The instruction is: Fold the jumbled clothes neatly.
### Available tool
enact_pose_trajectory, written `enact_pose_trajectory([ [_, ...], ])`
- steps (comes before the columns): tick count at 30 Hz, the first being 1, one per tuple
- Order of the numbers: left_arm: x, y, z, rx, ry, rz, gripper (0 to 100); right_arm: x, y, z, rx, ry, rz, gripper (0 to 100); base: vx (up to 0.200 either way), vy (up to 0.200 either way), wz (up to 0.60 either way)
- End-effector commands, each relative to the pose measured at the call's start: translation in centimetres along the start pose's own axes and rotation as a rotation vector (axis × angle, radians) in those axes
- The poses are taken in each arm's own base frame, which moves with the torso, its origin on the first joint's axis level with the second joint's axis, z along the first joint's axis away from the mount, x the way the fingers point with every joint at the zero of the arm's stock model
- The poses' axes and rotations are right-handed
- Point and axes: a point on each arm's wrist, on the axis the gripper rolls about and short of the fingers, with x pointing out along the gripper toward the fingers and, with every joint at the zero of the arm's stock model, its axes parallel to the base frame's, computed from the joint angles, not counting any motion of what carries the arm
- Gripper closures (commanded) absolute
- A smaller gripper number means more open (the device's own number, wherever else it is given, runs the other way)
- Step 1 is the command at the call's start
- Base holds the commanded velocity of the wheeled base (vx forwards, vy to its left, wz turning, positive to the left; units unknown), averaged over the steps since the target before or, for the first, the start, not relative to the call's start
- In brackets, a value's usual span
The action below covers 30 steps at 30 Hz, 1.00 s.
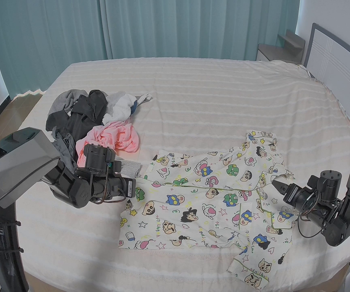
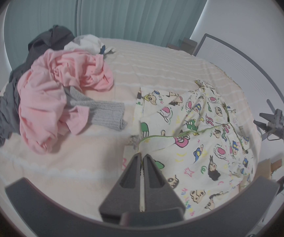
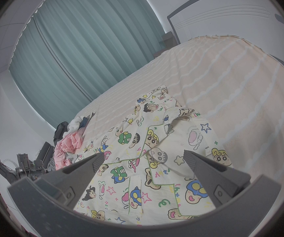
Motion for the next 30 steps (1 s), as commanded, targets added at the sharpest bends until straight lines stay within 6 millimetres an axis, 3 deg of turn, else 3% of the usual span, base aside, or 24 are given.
enact_pose_trajectory([
  [1,1.4,0.4,0.0,0.015,-0.042,0.023,100,-0.1,0.0,-0.1,-0.001,0.003,0.000,0,0.000,0.000,0.00],
  [7,2.8,-0.3,0.2,0.033,-0.107,0.015,100,-0.1,0.0,-0.1,0.000,0.001,0.000,0,0.000,0.000,0.00],
  [22,3.5,0.1,-1.0,0.046,-0.069,0.097,100,-0.2,0.0,0.1,-0.001,-0.005,0.002,0,0.000,0.000,0.00],
  [23,3.5,0.0,-1.0,0.045,-0.071,0.095,0,-0.2,0.0,0.1,-0.001,-0.004,0.000,0,0.000,0.000,0.00],
  [30,2.2,0.2,-0.5,0.031,-0.082,0.109,0,-1.7,-0.2,0.3,-0.006,-0.001,-0.013,0,0.000,0.000,0.00],
])
